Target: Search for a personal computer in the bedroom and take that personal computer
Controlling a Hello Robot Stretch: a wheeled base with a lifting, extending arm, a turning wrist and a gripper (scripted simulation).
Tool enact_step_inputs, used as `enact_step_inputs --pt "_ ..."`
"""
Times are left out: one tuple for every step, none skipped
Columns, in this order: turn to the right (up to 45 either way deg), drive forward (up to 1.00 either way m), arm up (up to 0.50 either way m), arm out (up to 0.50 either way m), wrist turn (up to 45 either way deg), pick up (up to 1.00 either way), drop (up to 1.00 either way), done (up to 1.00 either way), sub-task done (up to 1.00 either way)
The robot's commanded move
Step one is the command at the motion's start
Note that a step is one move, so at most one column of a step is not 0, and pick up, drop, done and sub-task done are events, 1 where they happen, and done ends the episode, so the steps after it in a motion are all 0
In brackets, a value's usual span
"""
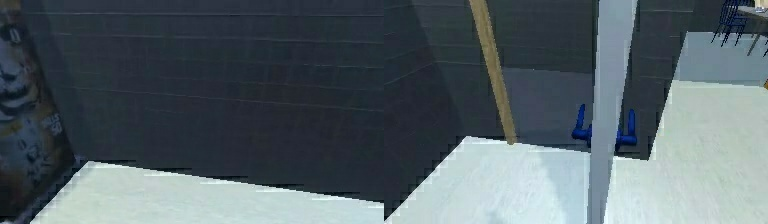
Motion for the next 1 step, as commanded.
enact_step_inputs --pt "9.0 0.00 0.00 0.00 0.0 0.00 0.00 0.00 0.00"
